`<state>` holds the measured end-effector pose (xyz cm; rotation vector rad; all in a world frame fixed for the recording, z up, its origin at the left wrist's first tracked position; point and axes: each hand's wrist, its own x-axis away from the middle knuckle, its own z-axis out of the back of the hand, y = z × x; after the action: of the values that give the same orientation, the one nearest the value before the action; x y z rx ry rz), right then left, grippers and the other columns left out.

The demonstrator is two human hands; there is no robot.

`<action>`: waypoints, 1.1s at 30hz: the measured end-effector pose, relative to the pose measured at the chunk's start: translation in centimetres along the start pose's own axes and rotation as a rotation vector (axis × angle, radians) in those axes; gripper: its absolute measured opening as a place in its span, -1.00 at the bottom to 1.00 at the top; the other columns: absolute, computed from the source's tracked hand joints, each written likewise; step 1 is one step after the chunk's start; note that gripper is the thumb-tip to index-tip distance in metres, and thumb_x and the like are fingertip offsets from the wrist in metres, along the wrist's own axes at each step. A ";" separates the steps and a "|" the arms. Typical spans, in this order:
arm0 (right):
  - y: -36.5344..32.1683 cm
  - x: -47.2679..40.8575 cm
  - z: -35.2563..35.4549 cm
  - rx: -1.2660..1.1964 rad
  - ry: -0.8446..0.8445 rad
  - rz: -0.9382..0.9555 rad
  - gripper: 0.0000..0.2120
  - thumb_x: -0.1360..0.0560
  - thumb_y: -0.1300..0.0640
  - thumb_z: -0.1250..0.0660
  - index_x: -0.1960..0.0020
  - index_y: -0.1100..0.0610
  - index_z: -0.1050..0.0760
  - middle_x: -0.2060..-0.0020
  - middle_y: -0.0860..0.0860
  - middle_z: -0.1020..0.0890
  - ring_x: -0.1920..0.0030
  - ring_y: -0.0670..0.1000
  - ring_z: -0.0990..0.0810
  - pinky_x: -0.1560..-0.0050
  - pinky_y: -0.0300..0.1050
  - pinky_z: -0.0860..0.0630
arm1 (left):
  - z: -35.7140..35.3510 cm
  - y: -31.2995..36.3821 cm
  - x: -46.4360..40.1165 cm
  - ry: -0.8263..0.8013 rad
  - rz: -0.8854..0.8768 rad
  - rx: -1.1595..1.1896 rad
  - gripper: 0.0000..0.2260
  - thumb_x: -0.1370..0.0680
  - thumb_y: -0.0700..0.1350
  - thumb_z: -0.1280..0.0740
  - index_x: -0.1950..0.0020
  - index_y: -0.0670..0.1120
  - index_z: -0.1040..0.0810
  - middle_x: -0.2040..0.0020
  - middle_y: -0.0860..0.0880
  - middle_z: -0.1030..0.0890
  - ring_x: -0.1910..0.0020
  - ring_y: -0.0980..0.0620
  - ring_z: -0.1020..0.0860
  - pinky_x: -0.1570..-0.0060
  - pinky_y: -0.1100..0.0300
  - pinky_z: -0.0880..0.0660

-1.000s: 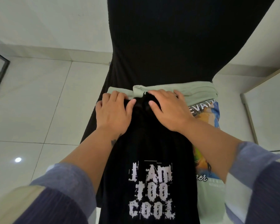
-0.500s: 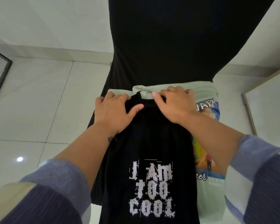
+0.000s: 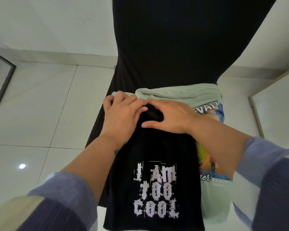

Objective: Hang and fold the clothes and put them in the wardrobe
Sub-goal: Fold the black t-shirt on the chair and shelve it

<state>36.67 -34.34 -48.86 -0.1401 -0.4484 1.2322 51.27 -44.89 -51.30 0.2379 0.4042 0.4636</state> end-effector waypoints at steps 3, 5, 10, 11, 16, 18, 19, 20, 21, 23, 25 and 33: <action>-0.5 0.2 -0.9 0.044 -0.024 -0.053 -0.43 -0.44 -0.42 -0.09 -0.34 -0.16 -0.31 -0.13 -0.04 -0.57 -0.13 0.05 -0.53 0.10 -0.10 -0.38 | -0.2 0.6 1.9 0.007 0.250 0.026 -0.72 -0.60 0.05 -0.11 -0.27 0.07 -0.43 -0.21 0.03 -0.47 -0.21 -0.05 -0.35 -0.25 0.01 -0.15; -1.2 0.5 -1.0 0.032 -0.013 -0.063 -0.54 -0.50 -0.34 -0.09 -0.30 -0.14 -0.36 -0.01 -0.04 -0.59 -0.04 0.05 -0.55 0.21 -0.12 -0.33 | -0.4 1.4 4.0 -0.023 0.497 0.058 -0.59 -0.60 0.09 -0.11 -0.42 0.00 -0.26 -0.37 -0.04 -0.31 -0.31 -0.08 -0.28 -0.30 -0.05 -0.20; -3.2 1.9 0.0 -0.063 0.057 -0.081 -0.58 -0.54 -0.27 -0.08 -0.31 -0.12 -0.37 0.18 -0.13 -0.50 -0.01 0.04 -0.57 0.21 -0.12 -0.36 | -0.3 5.0 9.4 -0.157 0.876 0.017 -0.47 -0.59 0.19 -0.05 -0.42 -0.14 -0.28 -0.27 -0.12 -0.46 -0.22 -0.13 -0.40 -0.16 -0.07 -0.32; -3.6 2.4 0.7 -0.072 0.088 -0.085 -0.53 -0.55 -0.28 -0.07 -0.36 -0.10 -0.34 0.15 -0.11 -0.53 -0.05 0.03 -0.56 0.14 -0.10 -0.38 | 0.0 5.5 9.7 -0.186 0.907 0.032 -0.50 -0.60 0.18 -0.05 -0.37 -0.14 -0.33 -0.23 -0.11 -0.50 -0.19 -0.12 -0.42 -0.16 -0.06 -0.32; -5.6 5.0 5.2 -0.123 0.140 -0.049 -0.50 -0.55 -0.24 -0.10 -0.40 -0.04 -0.33 0.15 -0.18 -0.43 0.03 -0.09 -0.48 0.10 -0.15 -0.31 | 3.6 7.1 8.5 -0.075 0.947 0.283 -0.81 -0.64 0.08 -0.03 -0.01 -0.03 -0.26 0.07 0.00 -0.50 0.26 -0.01 -0.41 0.26 0.08 -0.33; -6.8 6.6 7.5 -0.254 0.122 -0.050 -0.58 -0.56 -0.19 -0.15 -0.33 -0.03 -0.41 0.09 -0.17 -0.48 0.01 -0.10 -0.49 0.08 -0.18 -0.33 | 5.7 7.8 7.7 -0.037 0.893 0.326 -0.83 -0.64 0.08 -0.04 0.03 -0.01 -0.22 0.10 0.03 -0.46 0.25 -0.01 -0.40 0.25 0.10 -0.30; -7.6 7.4 8.8 -0.325 0.124 -0.049 -0.63 -0.56 -0.15 -0.17 -0.29 -0.02 -0.44 0.05 -0.16 -0.51 0.00 -0.10 -0.50 0.07 -0.21 -0.34 | 6.9 8.3 7.3 -0.007 0.870 0.337 -0.82 -0.64 0.07 -0.05 0.04 -0.01 -0.22 0.10 0.03 -0.45 0.23 -0.01 -0.39 0.24 0.09 -0.30; -8.5 8.5 10.0 -0.383 0.131 -0.054 -0.67 -0.57 -0.11 -0.18 -0.26 0.00 -0.46 0.04 -0.16 -0.52 0.01 -0.12 -0.49 0.08 -0.25 -0.35 | 8.2 8.9 6.9 0.026 0.849 0.343 -0.82 -0.64 0.07 -0.05 0.06 -0.01 -0.21 0.10 0.02 -0.46 0.22 -0.03 -0.40 0.21 0.08 -0.31; -9.5 9.7 11.5 -0.424 0.146 -0.064 -0.71 -0.58 -0.07 -0.19 -0.23 0.01 -0.48 0.06 -0.17 -0.51 0.04 -0.14 -0.48 0.13 -0.30 -0.35 | 9.6 9.5 6.5 0.054 0.827 0.347 -0.82 -0.64 0.07 -0.05 0.07 -0.01 -0.21 0.08 0.00 -0.48 0.20 -0.07 -0.43 0.17 0.04 -0.35; -11.4 12.2 14.5 -0.460 0.187 -0.091 -0.78 -0.59 -0.05 -0.18 -0.16 -0.02 -0.48 0.15 -0.22 -0.49 0.15 -0.20 -0.45 0.20 -0.43 -0.30 | 12.4 10.7 5.5 0.091 0.791 0.357 -0.80 -0.64 0.06 -0.05 0.06 -0.06 -0.24 0.03 -0.07 -0.54 0.11 -0.16 -0.49 0.04 -0.05 -0.41; -13.1 14.7 17.6 -0.487 0.258 -0.116 -0.87 -0.59 -0.05 -0.18 -0.07 -0.05 -0.44 0.22 -0.27 -0.45 0.21 -0.27 -0.41 0.23 -0.46 -0.27 | 15.2 12.2 4.3 0.134 0.779 0.367 -0.75 -0.64 0.05 -0.05 -0.07 -0.12 -0.34 -0.07 -0.09 -0.56 -0.03 -0.17 -0.51 -0.10 -0.09 -0.39; -18.7 25.9 32.7 -0.569 0.592 -0.161 -0.83 -0.61 -0.05 -0.15 -0.13 -0.04 -0.43 0.16 -0.26 -0.47 0.18 -0.31 -0.42 0.22 -0.52 -0.29 | 23.7 20.7 2.4 0.118 1.112 0.715 -0.48 -0.64 0.11 0.06 -0.49 -0.19 -0.20 -0.46 -0.19 -0.28 -0.41 -0.19 -0.29 -0.39 -0.07 -0.21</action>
<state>46.55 -20.92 -6.35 -0.9111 -0.2699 0.8234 55.43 -28.84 -24.47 1.1600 0.5230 1.4222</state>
